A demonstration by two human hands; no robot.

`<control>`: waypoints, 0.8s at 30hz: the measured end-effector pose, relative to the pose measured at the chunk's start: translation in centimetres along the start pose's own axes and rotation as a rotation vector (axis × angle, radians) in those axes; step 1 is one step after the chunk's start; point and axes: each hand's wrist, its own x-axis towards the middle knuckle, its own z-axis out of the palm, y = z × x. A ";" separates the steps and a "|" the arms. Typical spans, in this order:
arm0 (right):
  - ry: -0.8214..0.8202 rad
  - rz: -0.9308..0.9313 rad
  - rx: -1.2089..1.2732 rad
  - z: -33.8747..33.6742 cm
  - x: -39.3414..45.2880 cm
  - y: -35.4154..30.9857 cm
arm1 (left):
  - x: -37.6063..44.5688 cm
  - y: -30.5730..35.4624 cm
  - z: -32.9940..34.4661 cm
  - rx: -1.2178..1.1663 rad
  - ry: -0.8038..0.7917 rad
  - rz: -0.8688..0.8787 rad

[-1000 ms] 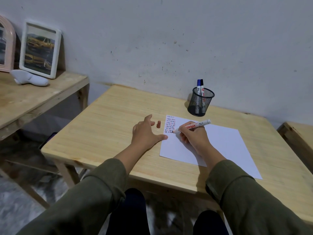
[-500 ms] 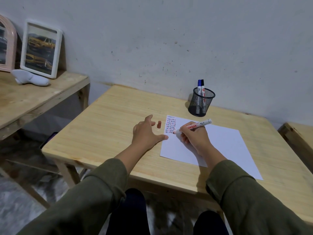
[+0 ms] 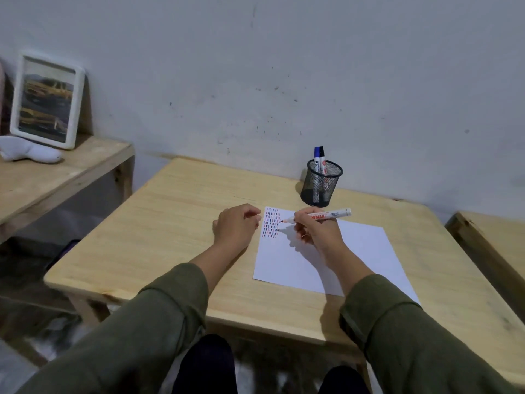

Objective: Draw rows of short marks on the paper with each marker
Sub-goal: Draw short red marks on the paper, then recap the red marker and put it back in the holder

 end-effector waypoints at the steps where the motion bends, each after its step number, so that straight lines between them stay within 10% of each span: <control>1: -0.006 -0.007 0.013 -0.1 0.2 -0.4 | 0.1 0.5 0.1 -0.123 0.008 -0.019; 6: -0.034 -0.045 0.099 -0.6 1.1 -2.8 | 1.1 4.5 0.7 -0.543 0.050 -0.139; 24: -0.026 -0.106 0.170 -3.2 3.2 -8.0 | 3.2 10.7 2.9 -0.652 -0.111 -0.081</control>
